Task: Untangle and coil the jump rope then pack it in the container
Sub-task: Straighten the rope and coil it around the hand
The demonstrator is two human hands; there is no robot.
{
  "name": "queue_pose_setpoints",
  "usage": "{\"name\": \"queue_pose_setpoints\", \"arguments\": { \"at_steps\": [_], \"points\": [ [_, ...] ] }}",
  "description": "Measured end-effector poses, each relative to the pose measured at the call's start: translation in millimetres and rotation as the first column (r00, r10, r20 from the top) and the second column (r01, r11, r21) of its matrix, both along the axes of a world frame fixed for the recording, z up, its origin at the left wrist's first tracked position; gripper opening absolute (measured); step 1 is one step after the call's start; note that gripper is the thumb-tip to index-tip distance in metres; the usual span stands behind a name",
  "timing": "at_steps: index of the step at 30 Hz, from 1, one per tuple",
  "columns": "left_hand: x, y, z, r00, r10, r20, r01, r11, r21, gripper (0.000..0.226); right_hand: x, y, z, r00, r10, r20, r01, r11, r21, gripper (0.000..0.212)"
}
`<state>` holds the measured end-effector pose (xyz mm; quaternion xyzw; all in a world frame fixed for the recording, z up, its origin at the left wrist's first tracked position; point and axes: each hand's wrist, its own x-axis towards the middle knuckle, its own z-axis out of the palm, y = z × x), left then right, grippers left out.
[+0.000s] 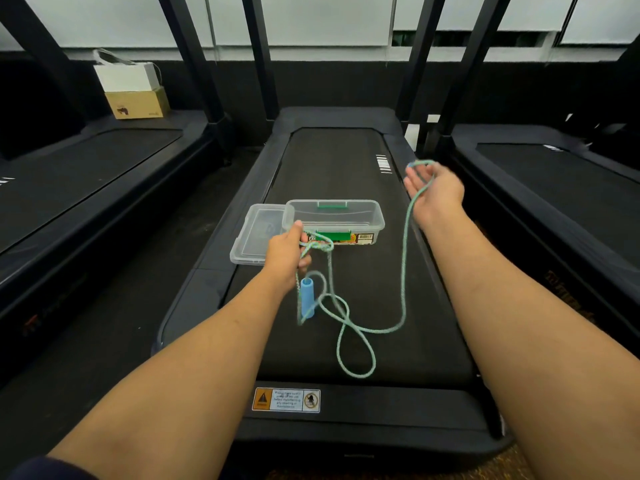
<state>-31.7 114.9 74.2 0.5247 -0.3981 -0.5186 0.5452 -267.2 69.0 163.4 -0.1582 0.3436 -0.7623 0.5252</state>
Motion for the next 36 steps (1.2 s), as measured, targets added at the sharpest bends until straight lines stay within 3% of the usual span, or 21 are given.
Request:
{"name": "queue_pose_setpoints", "arguments": {
  "at_steps": [5,8,11,15,17,19,21,22,26,29,34,36],
  "points": [
    [-2,-2,9,0.964,-0.075,-0.254,0.089,0.995,0.046,0.041,1,-5,-65,0.947,0.077,-0.311,0.024,0.95,0.31,0.028],
    [-3,-2,14,0.948,-0.137,-0.287,0.153,0.988,0.033,0.042,4,-1,-97,0.869,0.214,-0.445,-0.029,0.921,0.387,0.017],
    [-4,-2,19,0.94,-0.182,-0.289,0.196,0.981,0.017,0.044,8,7,-108,0.73,0.356,-0.583,-0.083,0.893,0.442,0.007],
    [-4,-4,20,0.939,-0.206,-0.275,0.216,0.976,0.008,0.045,21,17,-94,0.459,0.384,-0.801,-0.049,0.911,0.409,0.019],
    [-6,-3,20,0.958,-0.187,-0.216,0.194,0.981,0.01,0.044,33,21,-80,0.439,0.414,-0.797,-0.163,0.909,0.383,0.015],
    [-7,-4,19,0.982,-0.147,-0.119,0.147,0.989,-0.007,0.044,44,23,-66,0.432,0.609,-0.666,-0.429,0.788,0.443,0.039],
    [-7,-6,18,0.994,-0.102,-0.045,0.101,0.995,-0.026,0.044,53,26,-56,0.31,0.735,-0.603,-0.617,0.638,0.461,0.055],
    [-7,-7,17,0.997,-0.08,-0.023,0.079,0.996,-0.032,0.044,57,28,-53,0.266,0.748,-0.608,-0.662,0.6,0.449,0.053],
    [-3,-9,14,0.998,-0.06,0.024,0.061,0.997,-0.044,0.047,67,24,-57,0.366,0.652,-0.664,-0.659,0.685,0.309,0.015],
    [-2,-7,16,0.989,-0.131,0.073,0.132,0.991,-0.008,0.058,65,21,-55,0.408,0.6,-0.688,-0.629,0.731,0.265,0.021],
    [2,-9,11,0.984,-0.165,0.067,0.172,0.979,-0.112,0.04,55,23,-54,0.445,0.546,-0.71,-0.572,0.783,0.244,0.033],
    [3,-9,7,0.978,-0.187,0.088,0.196,0.974,-0.113,0.038,53,25,-55,0.455,0.544,-0.705,-0.558,0.791,0.25,0.029]
  ]
}}
